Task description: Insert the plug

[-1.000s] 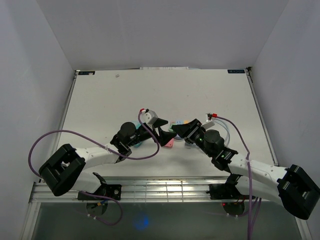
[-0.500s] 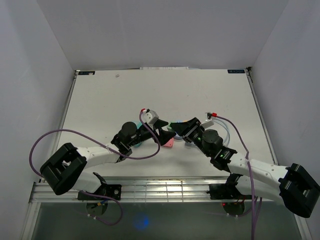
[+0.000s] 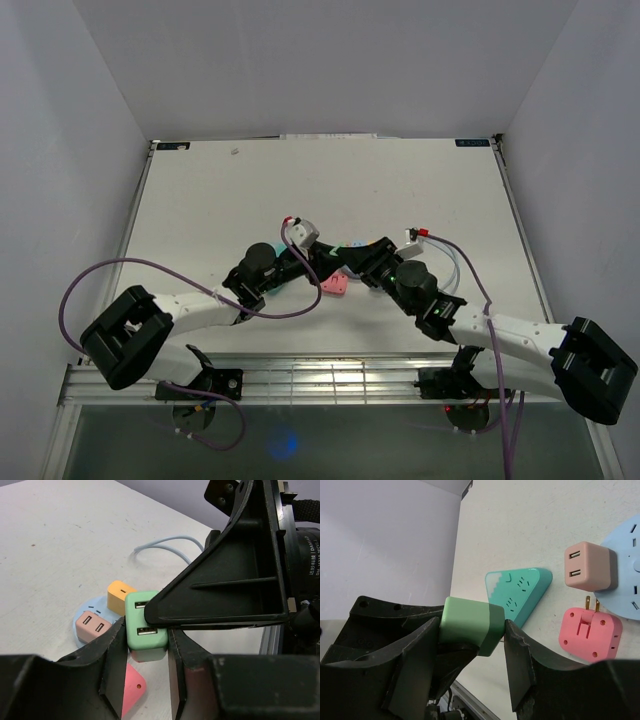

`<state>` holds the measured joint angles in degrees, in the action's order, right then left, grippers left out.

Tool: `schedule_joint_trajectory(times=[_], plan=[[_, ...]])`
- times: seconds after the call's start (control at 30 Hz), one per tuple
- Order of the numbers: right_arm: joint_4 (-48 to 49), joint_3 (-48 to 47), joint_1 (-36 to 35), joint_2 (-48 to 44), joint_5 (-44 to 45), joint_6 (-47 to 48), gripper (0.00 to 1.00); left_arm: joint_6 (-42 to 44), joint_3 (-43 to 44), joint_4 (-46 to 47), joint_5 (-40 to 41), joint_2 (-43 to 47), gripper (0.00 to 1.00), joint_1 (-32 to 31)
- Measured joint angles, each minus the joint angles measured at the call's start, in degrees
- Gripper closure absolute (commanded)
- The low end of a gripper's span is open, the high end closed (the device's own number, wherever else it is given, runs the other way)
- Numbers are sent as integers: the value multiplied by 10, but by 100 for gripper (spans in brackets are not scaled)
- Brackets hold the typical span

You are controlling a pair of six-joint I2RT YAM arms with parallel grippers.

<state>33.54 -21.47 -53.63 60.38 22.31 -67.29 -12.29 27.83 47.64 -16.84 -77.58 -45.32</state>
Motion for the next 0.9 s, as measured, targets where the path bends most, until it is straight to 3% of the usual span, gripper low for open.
schedule_joint_trajectory(times=[0.07,0.1,0.13,0.23,0.27,0.3,0.33,0.43,0.6,0.9], plan=[[-3,-3,-1,0,3,1,76,2,2,-1,1,0,86,0],[-5,-5,-1,0,4,2,74,3,2,0,2,0,98,0],[-6,-7,-1,0,5,3,72,3,3,0,3,0,100,0],[-17,-14,-1,-2,7,13,52,3,4,0,4,0,100,0],[-25,-16,-1,-4,7,18,40,4,4,0,4,0,100,0],[-34,-19,-1,-9,7,23,35,4,4,0,5,0,100,0],[-48,-23,-2,-15,6,29,21,4,4,0,5,0,100,0],[-88,-43,-6,-32,4,50,2,3,5,-3,5,0,100,0],[-171,-99,-8,-63,14,97,4,3,5,-8,7,0,100,0],[-231,-104,17,-148,47,224,3,6,5,-11,45,2,100,0]])
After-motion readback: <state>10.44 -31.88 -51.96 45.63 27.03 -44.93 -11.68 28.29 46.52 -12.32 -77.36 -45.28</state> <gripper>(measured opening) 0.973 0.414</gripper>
